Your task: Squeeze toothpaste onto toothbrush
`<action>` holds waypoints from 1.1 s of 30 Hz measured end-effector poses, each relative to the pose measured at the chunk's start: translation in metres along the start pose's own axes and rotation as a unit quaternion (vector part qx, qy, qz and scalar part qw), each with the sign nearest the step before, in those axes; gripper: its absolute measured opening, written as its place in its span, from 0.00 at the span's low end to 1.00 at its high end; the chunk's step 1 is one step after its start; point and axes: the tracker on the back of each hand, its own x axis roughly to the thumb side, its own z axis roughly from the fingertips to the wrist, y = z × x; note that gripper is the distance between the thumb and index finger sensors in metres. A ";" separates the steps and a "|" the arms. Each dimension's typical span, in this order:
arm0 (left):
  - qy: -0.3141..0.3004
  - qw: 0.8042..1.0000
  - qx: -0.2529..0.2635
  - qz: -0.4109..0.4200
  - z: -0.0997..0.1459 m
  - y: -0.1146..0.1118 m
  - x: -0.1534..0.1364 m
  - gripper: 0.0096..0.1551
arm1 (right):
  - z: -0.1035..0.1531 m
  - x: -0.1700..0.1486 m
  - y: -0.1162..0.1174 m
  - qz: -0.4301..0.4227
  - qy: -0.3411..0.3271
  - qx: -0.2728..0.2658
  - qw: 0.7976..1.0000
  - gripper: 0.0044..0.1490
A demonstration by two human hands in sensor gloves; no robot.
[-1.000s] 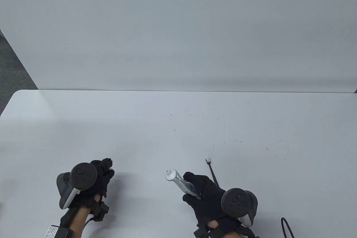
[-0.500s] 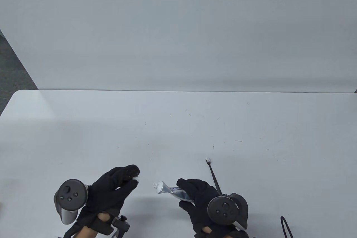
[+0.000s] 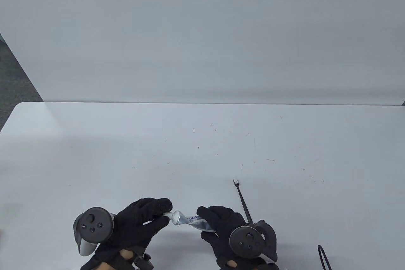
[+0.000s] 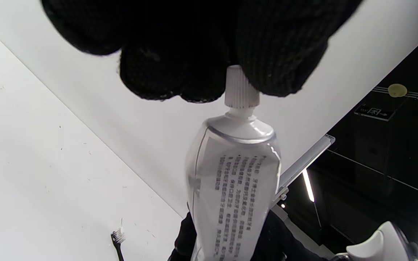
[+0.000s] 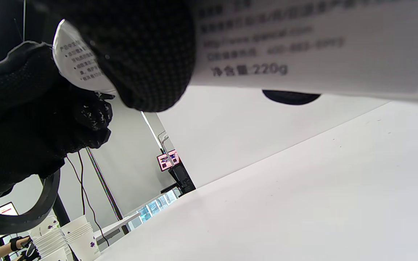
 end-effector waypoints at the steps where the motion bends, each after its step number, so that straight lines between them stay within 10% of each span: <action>1: -0.001 1.000 -0.002 -0.005 0.000 -0.001 0.001 0.27 | 0.000 0.000 0.000 0.003 -0.001 0.000 1.000 0.37; 30: 0.000 1.000 -0.007 -0.017 0.001 -0.007 0.002 0.24 | 0.002 0.008 -0.002 0.076 -0.016 -0.027 0.997 0.36; 33: 0.009 1.000 -0.019 -0.013 0.001 -0.005 0.001 0.35 | 0.002 0.006 -0.003 0.062 -0.007 -0.024 0.998 0.36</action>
